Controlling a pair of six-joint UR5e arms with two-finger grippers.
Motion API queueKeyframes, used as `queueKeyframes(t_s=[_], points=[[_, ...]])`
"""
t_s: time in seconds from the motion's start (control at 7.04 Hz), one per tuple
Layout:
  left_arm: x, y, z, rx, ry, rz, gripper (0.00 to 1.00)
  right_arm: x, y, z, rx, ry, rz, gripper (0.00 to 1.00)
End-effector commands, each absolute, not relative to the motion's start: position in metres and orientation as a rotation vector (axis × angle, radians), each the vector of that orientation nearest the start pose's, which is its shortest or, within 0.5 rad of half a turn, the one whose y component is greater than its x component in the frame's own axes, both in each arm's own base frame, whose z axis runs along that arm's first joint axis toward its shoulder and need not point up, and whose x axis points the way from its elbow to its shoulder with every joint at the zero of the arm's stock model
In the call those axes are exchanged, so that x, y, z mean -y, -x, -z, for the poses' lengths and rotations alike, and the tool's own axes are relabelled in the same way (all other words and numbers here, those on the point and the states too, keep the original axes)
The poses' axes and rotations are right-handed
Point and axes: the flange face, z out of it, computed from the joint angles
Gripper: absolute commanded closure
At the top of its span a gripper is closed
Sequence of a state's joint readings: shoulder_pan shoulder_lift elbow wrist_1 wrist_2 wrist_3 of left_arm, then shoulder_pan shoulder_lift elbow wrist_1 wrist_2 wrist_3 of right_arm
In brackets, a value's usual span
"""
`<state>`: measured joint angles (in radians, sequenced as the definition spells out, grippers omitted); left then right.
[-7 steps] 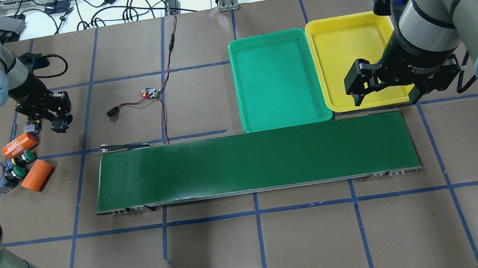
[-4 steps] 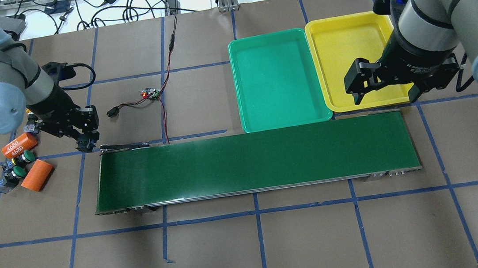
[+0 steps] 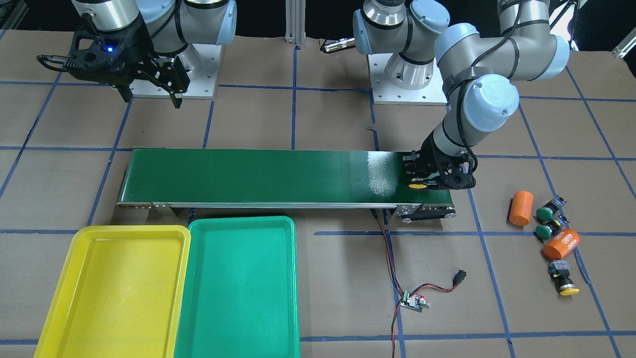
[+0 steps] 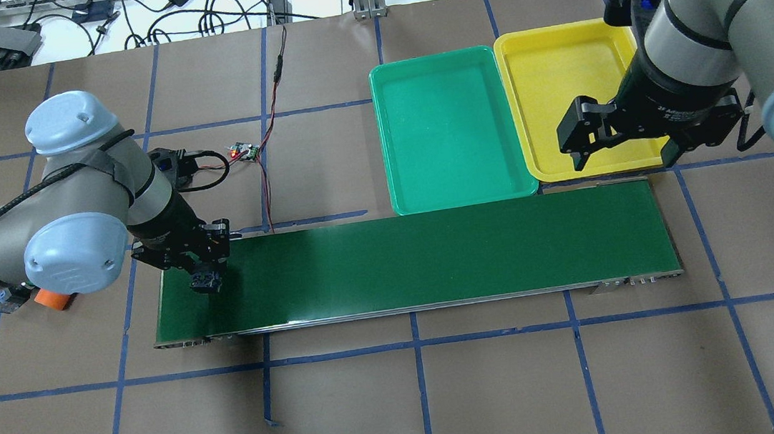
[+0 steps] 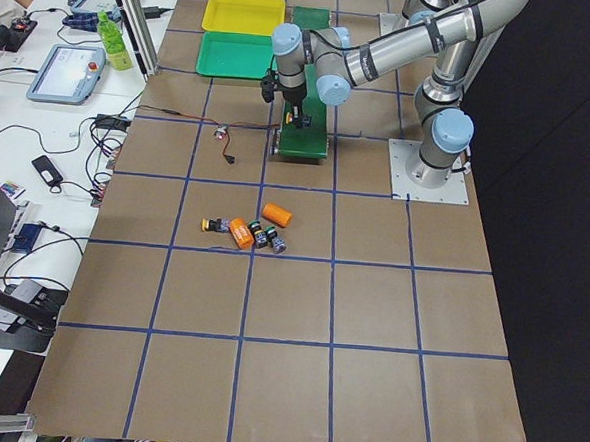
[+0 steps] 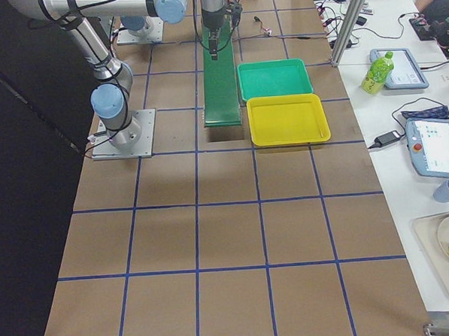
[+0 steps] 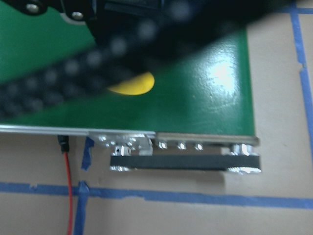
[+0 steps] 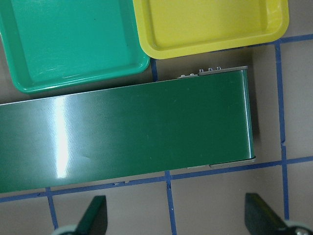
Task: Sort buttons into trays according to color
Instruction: 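Open the left gripper and return it to the pile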
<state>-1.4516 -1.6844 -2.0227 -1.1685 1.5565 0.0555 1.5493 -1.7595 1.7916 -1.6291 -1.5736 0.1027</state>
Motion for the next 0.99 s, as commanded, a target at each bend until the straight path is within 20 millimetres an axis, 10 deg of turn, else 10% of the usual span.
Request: queueKeyframes(t_s=[0.0,0.28,0.57,0.85], points=[[0.465,0.082,-0.246,-3.158,0.118,-0.264,0.05,0.418,-0.125,-0.471,-3.131,-0.195,0.053,0.0],[0.49,0.059,-0.284,-3.157,0.18,-0.191,0.0,0.418,-0.125,-0.47,-3.131,-0.197,0.05,0.0],[0.544,-0.027,-0.328,-3.159,0.349,-0.223,0.0,0.418,-0.124,-0.47,-3.134,-0.195,0.051,0.0],[0.608,-0.107,-0.302,-3.179,0.187,-0.196,0.0,0.417,-0.125,-0.47,-3.131,-0.195,0.045,0.0]])
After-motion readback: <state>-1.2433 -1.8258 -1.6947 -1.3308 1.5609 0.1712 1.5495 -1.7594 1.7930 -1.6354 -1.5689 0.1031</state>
